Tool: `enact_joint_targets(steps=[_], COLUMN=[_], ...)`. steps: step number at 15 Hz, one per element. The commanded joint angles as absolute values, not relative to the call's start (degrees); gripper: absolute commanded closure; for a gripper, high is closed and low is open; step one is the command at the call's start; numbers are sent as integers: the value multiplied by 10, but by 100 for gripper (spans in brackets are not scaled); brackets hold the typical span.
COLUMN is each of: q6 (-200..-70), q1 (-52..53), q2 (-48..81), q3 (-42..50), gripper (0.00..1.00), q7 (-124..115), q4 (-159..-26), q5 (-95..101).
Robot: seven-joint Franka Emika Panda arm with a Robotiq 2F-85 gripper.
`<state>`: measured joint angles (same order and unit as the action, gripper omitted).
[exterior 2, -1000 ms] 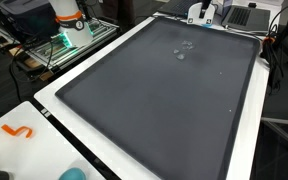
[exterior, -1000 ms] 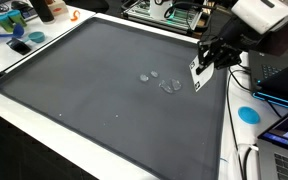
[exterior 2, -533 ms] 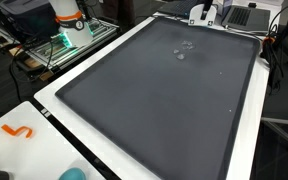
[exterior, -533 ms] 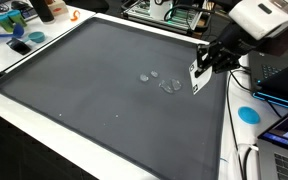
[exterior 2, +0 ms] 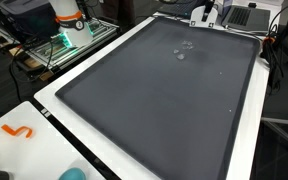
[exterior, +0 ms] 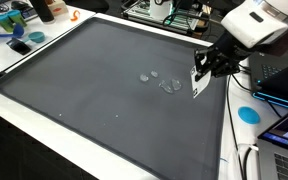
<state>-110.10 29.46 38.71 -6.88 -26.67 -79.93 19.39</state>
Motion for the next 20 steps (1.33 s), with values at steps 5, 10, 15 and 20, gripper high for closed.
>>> enact_joint_targets(steps=[5, 10, 15, 20], q6=[-1093, -1099, -1104, -1135], q1=[270, 247, 224, 191], q2=[393, 387, 380, 361], q3=[-69, -69, -67, -71], gripper=[99, 99, 99, 99], q7=[-239, -226, -219, -196], q4=[-775, -772, -771, -793], q5=[141, 113, 87, 54])
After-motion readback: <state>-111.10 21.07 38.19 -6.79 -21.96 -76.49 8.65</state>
